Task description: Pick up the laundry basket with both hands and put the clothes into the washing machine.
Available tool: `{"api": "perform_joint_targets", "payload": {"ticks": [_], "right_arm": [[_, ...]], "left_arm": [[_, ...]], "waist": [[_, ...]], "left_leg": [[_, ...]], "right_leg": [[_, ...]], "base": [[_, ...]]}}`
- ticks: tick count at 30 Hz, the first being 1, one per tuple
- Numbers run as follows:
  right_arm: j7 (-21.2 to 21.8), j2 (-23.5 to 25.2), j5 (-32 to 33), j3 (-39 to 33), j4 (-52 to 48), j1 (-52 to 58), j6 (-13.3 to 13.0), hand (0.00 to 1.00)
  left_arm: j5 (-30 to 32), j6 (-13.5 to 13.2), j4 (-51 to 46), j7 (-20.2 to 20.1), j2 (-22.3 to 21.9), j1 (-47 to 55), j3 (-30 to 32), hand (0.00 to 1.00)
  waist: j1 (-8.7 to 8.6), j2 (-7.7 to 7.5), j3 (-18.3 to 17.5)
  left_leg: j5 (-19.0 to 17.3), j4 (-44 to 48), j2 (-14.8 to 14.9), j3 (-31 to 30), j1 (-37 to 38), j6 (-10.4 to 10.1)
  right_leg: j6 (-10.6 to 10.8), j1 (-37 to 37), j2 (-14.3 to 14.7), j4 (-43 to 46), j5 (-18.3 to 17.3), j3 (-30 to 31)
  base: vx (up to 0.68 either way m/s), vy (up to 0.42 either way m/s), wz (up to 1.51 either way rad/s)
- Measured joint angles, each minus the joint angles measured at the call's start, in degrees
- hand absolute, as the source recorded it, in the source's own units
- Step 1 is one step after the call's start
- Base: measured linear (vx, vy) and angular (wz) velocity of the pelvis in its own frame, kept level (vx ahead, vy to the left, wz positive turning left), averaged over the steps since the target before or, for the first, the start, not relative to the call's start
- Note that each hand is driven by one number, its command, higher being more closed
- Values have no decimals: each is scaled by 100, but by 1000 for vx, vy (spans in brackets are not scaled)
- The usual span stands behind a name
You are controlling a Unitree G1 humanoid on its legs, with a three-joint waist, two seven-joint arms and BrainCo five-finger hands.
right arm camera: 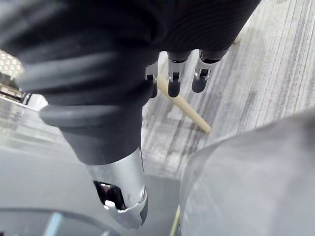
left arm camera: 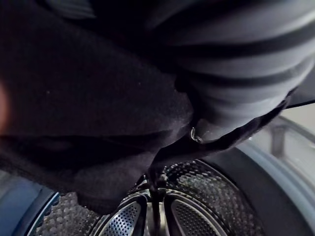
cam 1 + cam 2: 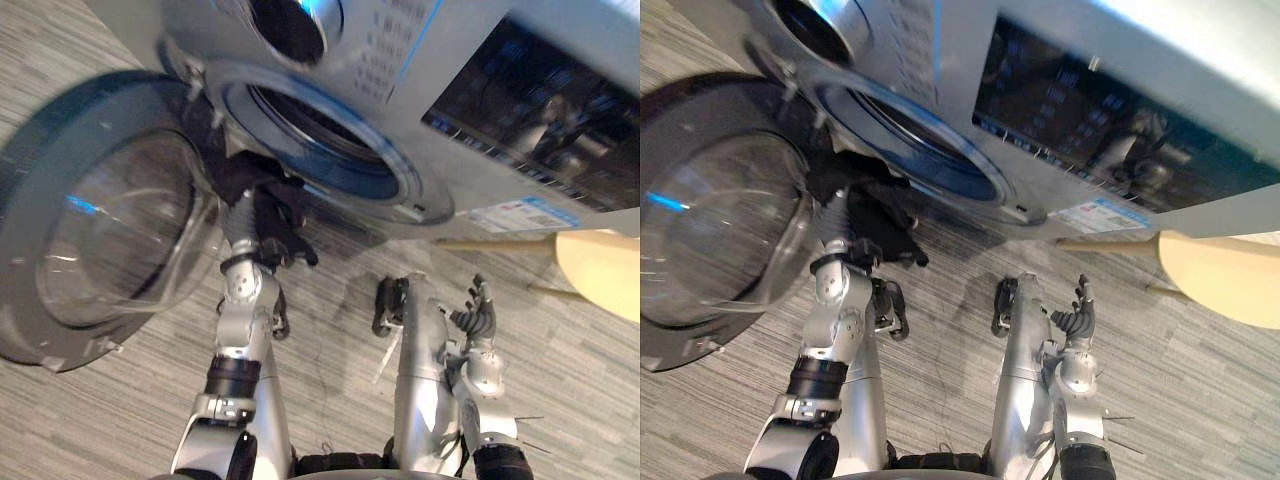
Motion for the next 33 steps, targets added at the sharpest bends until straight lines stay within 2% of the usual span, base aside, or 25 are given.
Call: {"api": "perform_joint_targets", "payload": {"ticks": [3,6,8,11,12,13,17,21,22,24,25,27,29,30,32,33], "right_arm": [[8,-18,257,-45,-300,-27,-202,0],[29,14,331,-38,-580,-20,-290,0],[48,3,382,-48,-704,37,-288,0],[103,-45,364,-26,-365,254,-176,0],[147,38,369,-19,-178,369,-42,0],[159,72,369,-18,-163,438,-25,0],[312,159,371,29,-233,653,-51,0],[555,166,380,58,-329,657,-71,0],[581,191,386,62,-356,659,-71,0],[677,252,413,40,-478,722,-82,0],[678,258,424,40,-491,731,-87,0],[731,285,434,25,-497,735,-166,0],[788,329,434,21,-512,738,-264,0],[789,342,434,21,-531,750,-296,0],[790,332,431,38,-655,796,-350,0],[791,304,429,62,-682,822,-426,0]], "left_arm": [[-436,-41,193,75,353,-792,167,100],[-832,-130,427,92,862,-1458,246,100],[-1150,-173,616,72,1213,-2067,192,100],[-1404,-180,795,57,1390,-2610,54,100],[-1453,-197,865,49,1502,-2820,-59,100],[-1468,-200,869,46,1550,-2910,-113,100],[-1613,-241,944,31,1729,-3764,-558,100],[-1479,-247,1107,-154,2102,-4695,-1192,100],[-1354,-248,1129,-218,2254,-4971,-1363,100],[-536,-236,1347,-323,2553,-5603,-1823,100],[-424,-235,1366,-325,2592,-5668,-1884,100],[338,-202,1495,-319,2811,-6020,-2286,100],[1625,-63,1631,-290,3102,-6449,-2868,100],[1885,-43,1651,-292,3190,-6563,-3076,100],[3456,74,1661,-150,3465,-6938,-3667,100],[4327,173,1664,-41,3544,-7091,-3896,0]], "waist": [[-113,-35,-1],[-199,-116,12],[-318,-160,18],[-382,-167,31],[-437,-208,59],[-460,-207,60],[-516,-222,77],[-614,-224,77],[-630,-224,78],[-654,-225,78],[-653,-225,78],[-676,-229,80],[-732,-279,100],[-748,-280,100],[-759,-278,101],[-760,-274,104]], "left_leg": [[-11,399,23,-86,-565,-21],[-36,634,140,-127,-945,-64],[-35,775,190,-213,-1241,-72],[-24,884,216,-244,-1426,-50],[-42,926,215,-247,-1452,-77],[-43,940,217,-250,-1490,-78],[-60,1069,312,-323,-1737,-96],[-69,1151,380,-339,-1927,-96],[-69,1167,410,-333,-1985,-95],[-70,1185,458,-324,-2114,-94],[-70,1189,470,-324,-2127,-93],[-75,1196,512,-331,-2185,-86],[-79,1210,561,-331,-2222,-79],[-82,1212,574,-332,-2242,-73],[-96,1208,630,-318,-2321,-48],[-113,1207,667,-297,-2354,-17]], "right_leg": [[-2,-572,98,432,-65,73],[-14,-993,233,622,-60,128],[-29,-1256,293,733,-50,122],[-38,-1459,352,829,-18,146],[-58,-1516,355,876,-7,161],[-59,-1550,359,890,-7,164],[-92,-1769,420,945,15,124],[-94,-1972,490,987,52,134],[-74,-2050,522,980,64,142],[-62,-2206,567,977,94,157],[-64,-2220,574,974,103,155],[-119,-2278,611,944,163,137],[-96,-2320,675,912,198,148],[-93,-2330,678,900,203,141],[-57,-2404,714,796,235,127],[-39,-2435,711,727,260,118]], "base": [[-86,-87,-1],[-78,-63,-23],[-37,-33,-11],[12,-35,-7],[36,-27,-8],[38,-24,-8],[30,-19,-14],[16,-14,-10],[19,-10,-19],[23,-11,-15],[30,-12,-14],[32,-7,-14],[34,-4,-13],[24,1,-13],[13,18,-25],[8,31,-31]]}}
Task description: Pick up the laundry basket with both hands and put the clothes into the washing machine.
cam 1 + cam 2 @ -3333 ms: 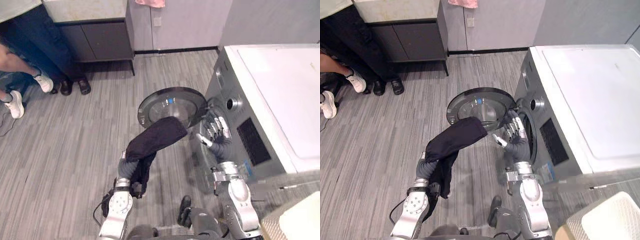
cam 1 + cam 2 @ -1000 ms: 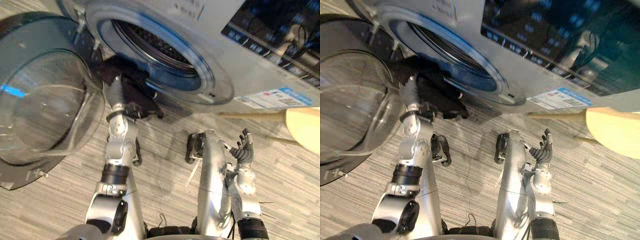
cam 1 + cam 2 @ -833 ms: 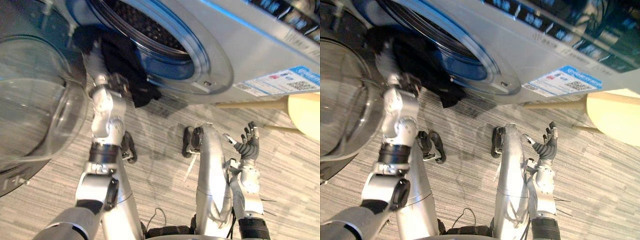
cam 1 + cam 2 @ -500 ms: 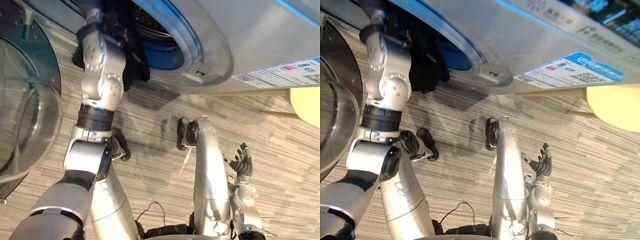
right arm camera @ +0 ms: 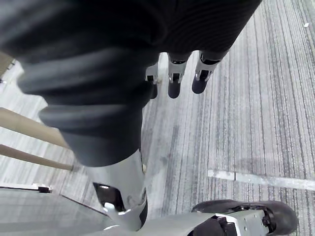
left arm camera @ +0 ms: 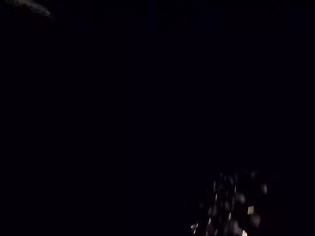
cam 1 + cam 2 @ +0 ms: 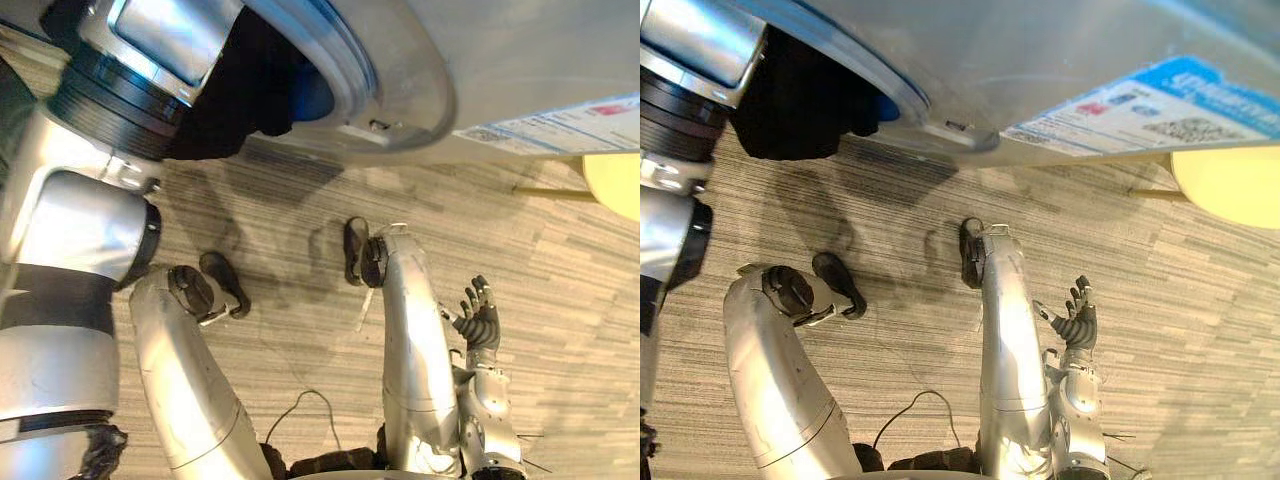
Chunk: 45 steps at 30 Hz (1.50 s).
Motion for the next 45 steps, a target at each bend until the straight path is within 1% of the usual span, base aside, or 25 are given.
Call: {"api": "perform_joint_targets", "payload": {"ticks": [1,2,4,7,10,15,16,19,21,22,23,25,27,28,30,31,33,34,35,38,40,41,43,44,45], "right_arm": [[0,-18,0,14,-1,12,-38,0],[-5,-80,1,65,-2,71,-147,0],[-9,-195,3,165,-1,152,-279,0],[-12,-297,17,235,0,198,-340,0],[-13,-301,68,258,-1,344,-364,0],[-9,-298,195,271,2,432,-365,0],[-10,-298,269,272,4,445,-363,0],[-9,-334,288,322,3,450,-358,0],[-3,-405,293,353,1,470,-350,0],[-3,-436,295,352,-1,494,-347,0],[-1,-476,300,352,-35,522,-341,0],[4,-517,300,353,-46,530,-334,0],[-9,-569,276,339,-69,570,-283,0],[-9,-599,268,339,-54,570,-257,0],[3,-711,229,345,-63,575,-207,0],[3,-724,230,351,-76,578,-205,0],[2,-764,183,344,-303,760,-178,0],[2,-787,136,346,-353,809,-172,0],[1,-812,46,340,-407,854,-131,0],[-80,-846,-148,318,-372,845,-83,0],[-260,-844,-453,317,-373,837,-94,0],[-281,-847,-492,317,-371,837,-92,0],[-401,-847,-676,316,-363,836,-81,0],[-410,-847,-684,316,-357,829,-73,0],[-434,-847,-721,316,-322,780,-47,0]], "left_arm": [[388,30,0,25,34,-54,-93,0],[1519,213,72,192,77,-144,-336,0],[2346,386,318,260,121,-188,-579,0],[2802,605,807,223,130,-186,-788,0],[2835,743,1075,166,156,-129,-773,0],[2699,798,1117,165,38,445,-145,0],[2523,838,1115,174,-84,673,144,0],[2087,866,1102,178,-204,1013,662,0],[1825,881,979,180,-245,1169,894,0],[1707,894,813,197,-252,1286,1020,0],[1516,903,434,240,-237,1514,1260,0],[1395,907,-101,312,-212,1856,1605,0],[1256,959,-995,477,-193,2565,1996,0],[1256,971,-1240,497,-196,2791,2094,0],[1261,984,-2073,628,-251,3799,2558,0],[1260,986,-2254,639,-296,4080,2723,0],[1237,985,-2741,726,-619,5126,3203,0],[1200,979,-2852,729,-704,5367,3292,0],[1143,967,-3014,736,-891,5776,3453,0],[994,951,-3188,765,-1405,6355,3667,0],[957,944,-3210,879,-2013,6812,3851,0],[866,927,-3211,939,-2186,6927,3875,0],[507,816,-3210,1147,-2919,7415,3920,0],[431,799,-3208,1175,-3099,7535,3960,0],[138,693,-3202,1262,-3450,7747,4046,0]], "waist": [[1,2,1],[-4,15,9],[-6,43,26],[-7,86,53],[-1,114,69],[11,116,68],[17,116,68],[41,115,67],[115,115,67],[149,115,67],[173,117,65],[184,122,63],[269,131,59],[293,138,57],[323,158,55],[331,161,54],[345,171,43],[364,170,42],[443,175,39],[490,175,34],[512,209,-12],[523,212,-24],[585,225,-70],[594,221,-81],[598,222,-82]], "left_leg": [[-15,-1,35,16,-16,26],[-38,-22,53,81,-27,59],[-74,-53,79,157,-31,75],[-105,-131,124,298,-32,133],[-128,-142,120,436,-32,176],[-121,-142,81,475,-15,185],[-104,-139,48,471,-4,213],[-93,-116,22,443,4,205],[-90,-98,10,434,31,208],[-64,-98,-11,424,54,224],[-36,-101,-76,363,75,175],[-13,-101,-103,274,89,132],[14,-146,-160,165,181,81],[22,-172,-172,161,214,65],[69,-308,-221,134,354,-1],[80,-338,-249,92,388,-22],[117,-485,-286,30,545,-89],[127,-523,-296,30,581,-108],[148,-599,-306,14,638,-146],[220,-767,-370,2,745,-235],[240,-849,-370,-30,810,-273],[246,-871,-371,-28,834,-285],[259,-914,-366,-45,944,-309],[269,-936,-365,-47,973,-329],[286,-977,-364,-67,1041,-362]], "right_leg": [[6,-10,-3,-40,31,-10],[12,-31,-36,-143,126,-2],[77,-39,-62,-268,192,12],[152,-61,-103,-482,365,52],[247,-110,-167,-539,424,133],[269,-115,-163,-493,444,199],[287,-115,-167,-447,451,208],[278,-111,-179,-358,433,209],[238,-104,-211,-283,405,211],[210,-93,-244,-240,380,204],[167,-55,-292,-173,332,177],[114,9,-348,-121,275,92],[43,159,-375,-98,180,-20],[41,185,-380,-95,164,-22],[-19,337,-462,-120,88,-89],[-41,397,-465,-135,68,-131],[-105,591,-507,-193,-6,-228],[-127,627,-520,-210,-22,-244],[-140,685,-527,-253,-31,-276],[-185,764,-540,-334,-53,-309],[-241,835,-540,-357,-88,-333],[-253,846,-537,-362,-94,-334],[-293,923,-522,-371,-118,-358],[-304,946,-520,-376,-125,-365],[-326,1021,-513,-391,-140,-398]], "base": [[11,54,-30],[10,51,-22],[10,59,-21],[5,57,-18],[0,36,-4],[4,5,6],[6,-4,13],[8,-9,11],[12,-15,11],[14,-25,21],[12,-29,24],[10,-35,20],[9,-33,15],[7,-43,20],[15,-52,24],[22,-42,21],[25,-45,21],[29,-46,13],[29,-40,12],[34,-38,9],[41,-41,5],[37,-44,1],[33,-41,-4],[27,-57,1],[17,-54,3]]}}
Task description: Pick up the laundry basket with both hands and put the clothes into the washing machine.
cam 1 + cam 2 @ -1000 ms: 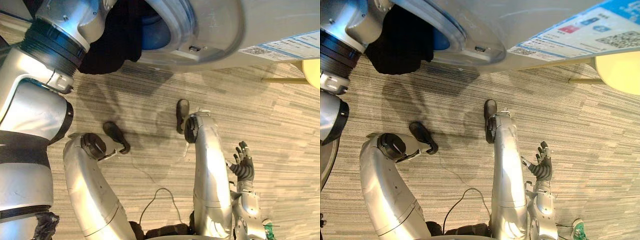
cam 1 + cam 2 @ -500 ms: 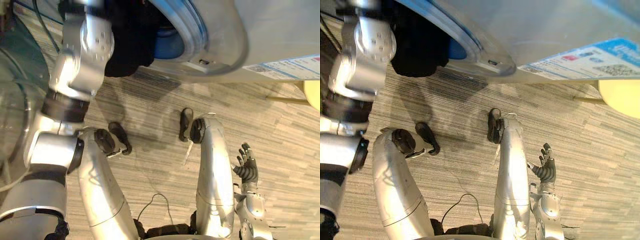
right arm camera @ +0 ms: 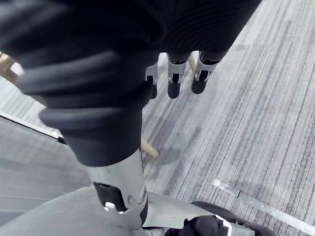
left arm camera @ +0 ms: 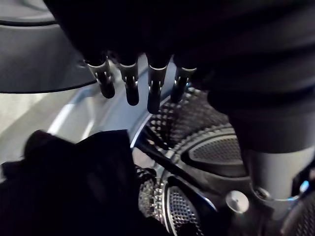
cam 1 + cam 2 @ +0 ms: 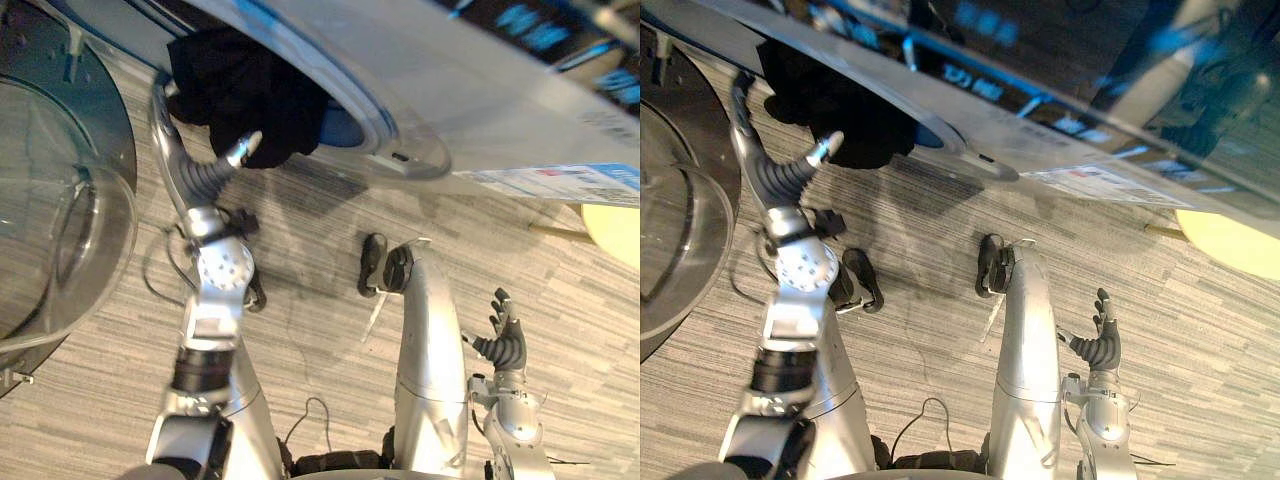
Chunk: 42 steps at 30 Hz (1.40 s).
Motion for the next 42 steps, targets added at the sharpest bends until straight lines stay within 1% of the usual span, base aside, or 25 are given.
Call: {"api": "perform_joint_targets", "payload": {"ticks": [1,2,3,4,5,6,7,8,11,13,15,17,19,22,24,25,28,29,31,32,35,38,42], "right_arm": [[-14,-1,-22,0,39,-28,11,0],[-62,-4,-83,0,113,-59,52,0],[-84,-3,-133,9,199,-78,93,0],[-95,-4,-141,19,251,-100,109,0],[-130,-4,-159,28,353,-167,189,0],[-198,-13,-153,28,445,-240,204,0],[-223,-23,-147,25,499,-300,203,0],[-241,-53,-126,26,601,-428,208,0],[-258,-104,-73,26,894,-720,210,0],[-294,-118,87,26,1051,-853,209,0],[-340,-121,159,25,1176,-959,201,0],[-353,-109,309,25,1329,-1049,202,0],[-367,-110,410,25,1552,-1206,203,0],[-372,-107,558,26,1736,-1331,200,0],[-376,-67,605,27,1959,-1497,202,0],[-380,-30,620,27,2077,-1582,202,0],[-448,68,737,35,2140,-1643,201,0],[-457,97,761,34,2149,-1647,204,0],[-465,87,776,27,2168,-1645,203,0],[-464,88,776,29,2168,-1661,196,0],[-463,102,777,31,2166,-1691,183,0],[-444,114,769,46,2150,-1719,166,0],[-441,121,769,54,2116,-1743,168,0]], "left_arm": [[-117,-42,38,45,-161,100,47,0],[-388,-103,178,113,-402,242,96,0],[-730,-111,398,115,-544,364,181,0],[-867,-115,520,115,-622,408,225,0],[-1242,-135,709,116,-727,470,328,0],[-1613,-212,893,109,-766,451,401,0],[-1730,-256,1005,100,-778,409,449,0],[-2008,-356,1248,84,-768,269,523,0],[-2509,-373,1995,73,-731,-228,710,0],[-2777,-371,2466,63,-661,-566,738,0],[-2918,-366,2868,63,-564,-911,742,0],[-2947,-357,3330,25,-434,-1328,740,0],[-3050,-344,3904,-80,-245,-1865,742,0],[-3144,-319,4326,-226,-104,-2294,739,0],[-3172,-307,4660,-404,66,-2624,734,0],[-3208,-298,4774,-467,148,-2771,731,100],[-3462,-341,4845,-677,321,-3125,690,100],[-3626,-357,4874,-633,416,-3283,693,100],[-3737,-438,4877,-647,465,-3296,679,100],[-3773,-482,4876,-673,542,-3300,649,100],[-3822,-619,4852,-694,725,-3299,413,100],[-3875,-735,4742,-796,768,-3357,385,100],[-3910,-716,4436,-733,731,-3303,355,100]], "waist": [[6,0,-2],[20,3,-98],[29,4,-291],[32,-1,-390],[32,13,-567],[36,45,-681],[36,60,-700],[42,62,-701],[42,62,-701],[42,62,-702],[34,62,-701],[27,62,-701],[17,53,-696],[9,48,-694],[-17,34,-686],[-38,13,-675],[-51,-108,-597],[-50,-163,-569],[-35,-180,-556],[-38,-217,-510],[-30,-272,-437],[-49,-318,-368],[-71,-337,-322]], "left_leg": [[6,-24,0,0,36,-13],[10,-82,-1,-15,54,-21],[21,-135,-1,-23,50,-36],[24,-162,-1,-25,55,-42],[32,-201,0,-31,68,-57],[49,-258,-2,-30,75,-88],[63,-290,-1,-33,81,-113],[85,-342,-2,-35,93,-150],[102,-346,0,-132,21,-178],[127,-336,1,-173,-56,-166],[154,-302,6,-191,-143,-210],[155,-217,5,-247,-261,-211],[154,-126,4,-311,-401,-211],[144,-44,5,-321,-549,-193],[132,10,12,-353,-738,-170],[132,71,19,-386,-831,-169],[132,152,88,-423,-995,-171],[132,169,92,-446,-1047,-172],[136,188,90,-498,-1108,-179],[134,189,90,-496,-1110,-178],[135,215,89,-511,-1128,-179],[139,252,87,-524,-1140,-188],[146,277,45,-525,-1144,-201]], "right_leg": [[-18,44,0,-11,-10,-22],[-56,70,0,-32,-35,-60],[-32,59,0,-48,-63,-84],[-43,56,1,-58,-73,-91],[-63,57,4,-69,-86,-106],[-74,60,3,-100,-93,-121],[-74,69,3,-124,-93,-135],[-74,79,3,-156,-92,-153],[-90,67,12,-156,-100,-243],[-98,23,21,-152,-98,-272],[-150,-53,53,-132,-70,-279],[-152,-127,59,-70,-69,-285],[-151,-216,70,-7,-69,-304],[-145,-363,70,65,-73,-286],[-137,-523,88,83,-71,-290],[-142,-607,104,116,-64,-297],[-147,-752,147,170,-60,-303],[-154,-790,148,179,-54,-316],[-155,-799,145,177,-54,-359],[-155,-799,145,177,-55,-358],[-155,-802,141,181,-54,-362],[-153,-802,136,197,-51,-363],[-151,-802,84,251,-53,-358]], "base": [[12,-55,6],[2,-48,9],[4,-67,8],[9,-84,4],[16,-84,3],[16,-68,4],[18,-66,5],[19,-61,4],[28,-51,2],[47,-41,1],[48,-28,-4],[56,-22,-2],[43,-21,1],[9,-21,-2],[1,-21,-9],[11,-28,-10],[24,-36,-8],[45,-43,-5],[42,-29,1],[45,-29,0],[26,-16,-1],[35,-23,-1],[40,-29,5]]}}
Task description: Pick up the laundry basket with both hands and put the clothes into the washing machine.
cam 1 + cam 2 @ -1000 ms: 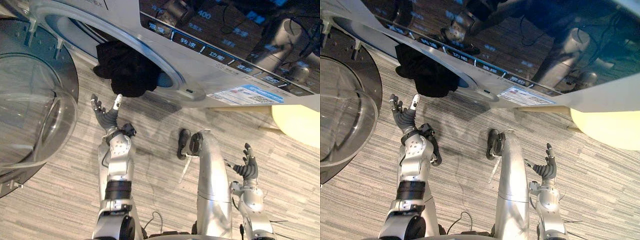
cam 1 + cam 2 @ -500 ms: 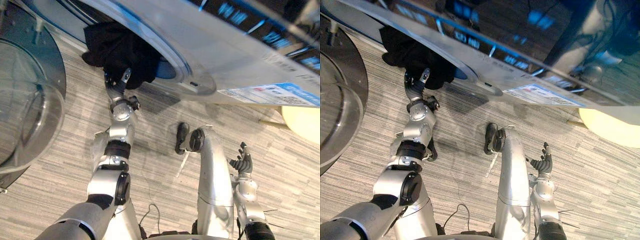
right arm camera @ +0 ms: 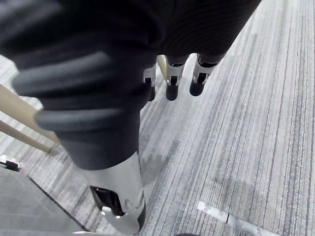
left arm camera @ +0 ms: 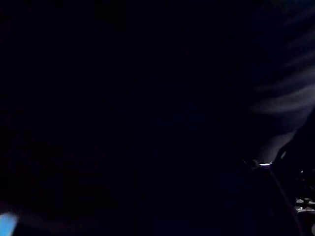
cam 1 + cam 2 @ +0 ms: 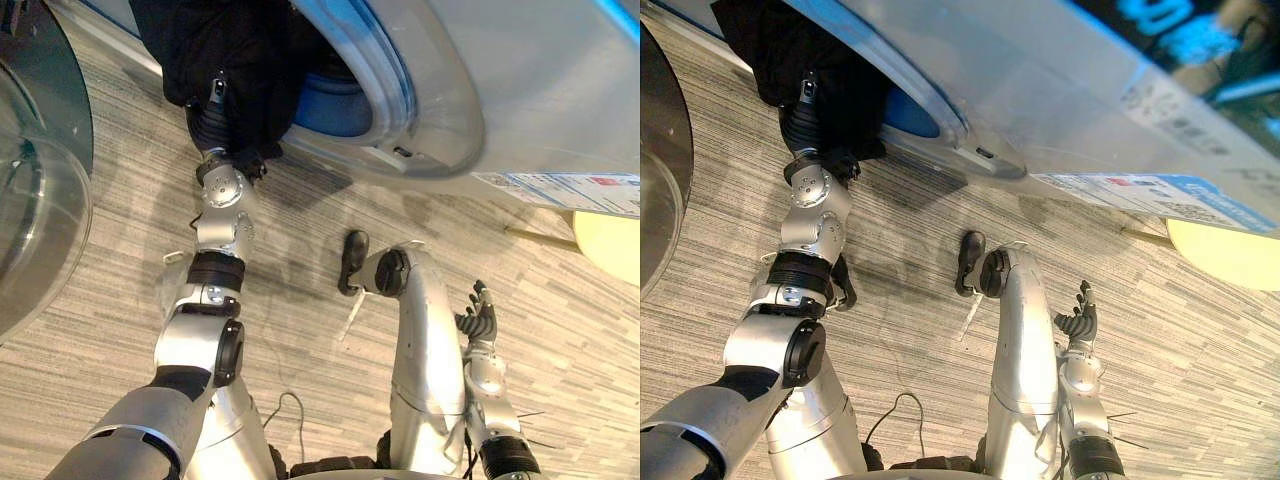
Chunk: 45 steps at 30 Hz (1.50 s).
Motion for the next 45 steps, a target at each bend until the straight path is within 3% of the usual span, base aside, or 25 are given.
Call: {"api": "perform_joint_targets", "payload": {"ticks": [8,12,20,24,27,31,32,34,39,45], "right_arm": [[-32,10,-3,-53,-102,-22,73,0],[-34,-12,-10,-188,-286,-64,147,0],[-31,-79,-31,-242,-373,-360,162,0],[-25,-104,-28,-244,-374,-417,160,0],[-10,-97,10,-250,-373,-421,134,0],[8,10,15,-252,-327,-421,39,0],[73,7,12,-231,-254,-437,22,0],[144,10,17,-231,-247,-438,9,0],[212,-9,31,-216,-198,-464,-26,0],[245,-135,115,-144,105,-648,-140,0]], "left_arm": [[-8,-123,-2271,251,-659,1466,-234,100],[354,-173,-3530,338,-945,2097,-657,100],[780,-324,-4141,362,-928,2064,-857,100],[1115,-201,-3730,569,-431,1056,-1049,100],[1425,11,-3033,707,278,4,-1057,100],[1686,174,-2196,676,999,-959,-1147,100],[1796,235,-1800,656,1209,-1296,-1270,0],[2016,398,-1273,409,1425,-1768,-1532,0],[2698,459,-685,-82,1792,-2290,-1959,0],[4049,769,-224,-403,2046,-2633,-2419,0]], "waist": [[15,44,83],[94,46,82],[112,63,70],[110,127,31],[93,287,-91],[96,327,-152],[91,323,-155],[86,323,-155],[72,323,-155],[70,323,-155]], "left_leg": [[-2,20,-49,86,224,4],[-17,-67,-51,109,454,33],[27,-107,-53,137,555,-44],[25,-70,-40,117,533,-42],[8,-54,58,108,448,-11],[13,-69,203,123,327,-21],[15,-59,259,117,282,-26],[12,-37,276,84,214,-19],[-43,28,357,88,67,77],[-115,193,331,88,-70,202]], "right_leg": [[31,105,-28,115,-24,117],[19,284,-29,107,-80,118],[-64,312,11,101,-43,133],[-89,305,35,102,-27,126],[-65,234,115,11,20,100],[-75,103,264,-127,143,92],[-71,74,294,-170,186,68],[-75,49,318,-233,251,40],[-3,-30,382,-342,344,32],[68,-61,320,-306,380,20]], "base": [[40,-33,5],[27,-48,5],[39,-41,-2],[44,-25,-4],[35,-20,-19],[43,-19,-26],[55,-3,-26],[51,3,-18],[41,11,-16],[56,11,-1]]}}
